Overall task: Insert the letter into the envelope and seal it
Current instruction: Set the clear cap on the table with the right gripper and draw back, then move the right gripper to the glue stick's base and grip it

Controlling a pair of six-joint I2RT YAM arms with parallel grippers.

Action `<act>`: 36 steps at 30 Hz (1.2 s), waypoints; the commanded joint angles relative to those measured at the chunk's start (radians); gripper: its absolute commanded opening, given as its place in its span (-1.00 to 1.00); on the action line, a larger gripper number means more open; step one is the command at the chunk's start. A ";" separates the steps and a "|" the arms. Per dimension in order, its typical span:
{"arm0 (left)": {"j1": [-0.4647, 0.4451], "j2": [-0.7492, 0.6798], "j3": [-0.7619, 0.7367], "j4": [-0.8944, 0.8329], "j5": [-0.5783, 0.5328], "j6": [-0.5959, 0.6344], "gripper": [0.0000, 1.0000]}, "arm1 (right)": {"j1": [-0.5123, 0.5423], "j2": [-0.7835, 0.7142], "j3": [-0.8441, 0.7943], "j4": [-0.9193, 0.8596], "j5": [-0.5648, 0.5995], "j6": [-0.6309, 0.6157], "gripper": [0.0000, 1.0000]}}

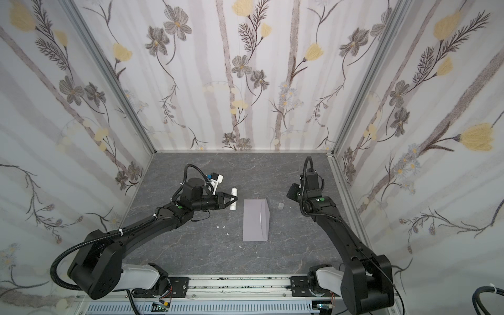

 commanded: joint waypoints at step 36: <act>-0.115 0.026 0.010 0.312 -0.386 -0.497 -1.00 | 0.417 -0.106 -0.277 0.755 -0.181 0.185 -0.20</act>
